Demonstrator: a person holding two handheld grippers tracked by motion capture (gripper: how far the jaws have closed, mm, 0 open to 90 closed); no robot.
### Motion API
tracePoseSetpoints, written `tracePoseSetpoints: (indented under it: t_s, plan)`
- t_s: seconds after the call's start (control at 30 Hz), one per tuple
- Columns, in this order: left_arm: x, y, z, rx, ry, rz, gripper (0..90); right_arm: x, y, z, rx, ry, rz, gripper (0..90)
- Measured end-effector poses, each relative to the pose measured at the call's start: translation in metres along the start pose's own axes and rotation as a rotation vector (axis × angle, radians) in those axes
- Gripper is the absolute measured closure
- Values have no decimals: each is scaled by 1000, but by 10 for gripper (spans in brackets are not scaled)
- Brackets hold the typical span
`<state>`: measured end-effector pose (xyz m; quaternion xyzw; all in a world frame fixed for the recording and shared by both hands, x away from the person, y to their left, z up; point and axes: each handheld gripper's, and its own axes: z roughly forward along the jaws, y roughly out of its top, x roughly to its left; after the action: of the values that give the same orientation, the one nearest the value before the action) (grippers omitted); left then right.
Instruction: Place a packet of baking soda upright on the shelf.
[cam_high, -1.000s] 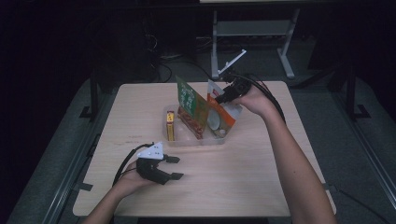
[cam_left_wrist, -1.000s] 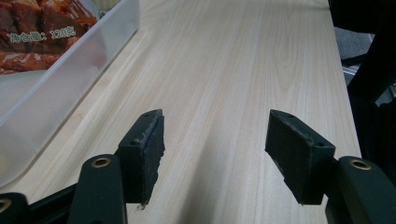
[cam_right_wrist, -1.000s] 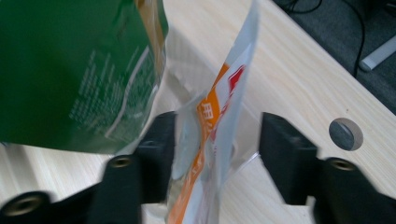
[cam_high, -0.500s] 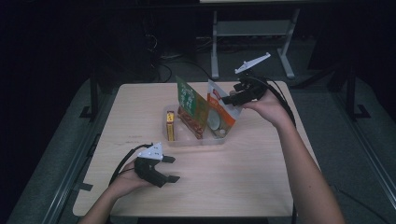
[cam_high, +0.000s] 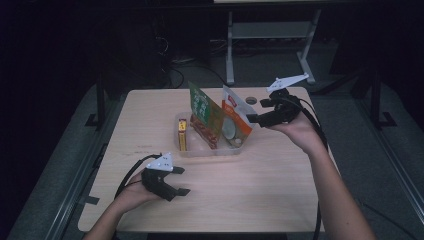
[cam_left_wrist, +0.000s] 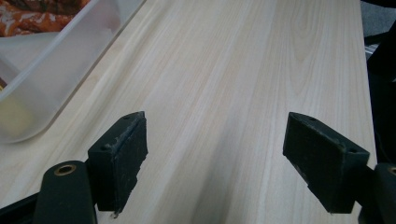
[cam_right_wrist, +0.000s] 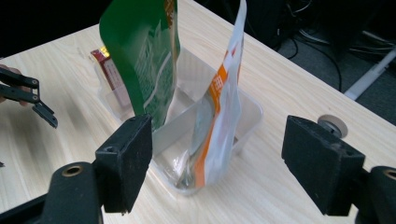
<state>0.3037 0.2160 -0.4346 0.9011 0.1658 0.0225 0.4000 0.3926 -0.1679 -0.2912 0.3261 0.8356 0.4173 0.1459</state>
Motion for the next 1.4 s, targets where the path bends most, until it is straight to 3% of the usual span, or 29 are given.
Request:
tracePoseSetpoints:
  t_s: [0.33,0.57,0.97,1.27,1.4]
  plan:
    - [3,-5,-6,-20,21,-22,213,7,-46,-13,-37,-8,24,243]
    - [1,-9,-7,-6,54,-11,212,18,-80,-11,-78,-14,8,245]
    - [-3,-18,-11,3,69,-26,213,31,-125,-2,-79,38,29,222]
    - [-4,-24,-11,-5,85,-44,213,39,-155,4,-54,45,49,193]
    - [-4,-26,-11,5,101,-36,213,42,-165,10,7,13,14,184]
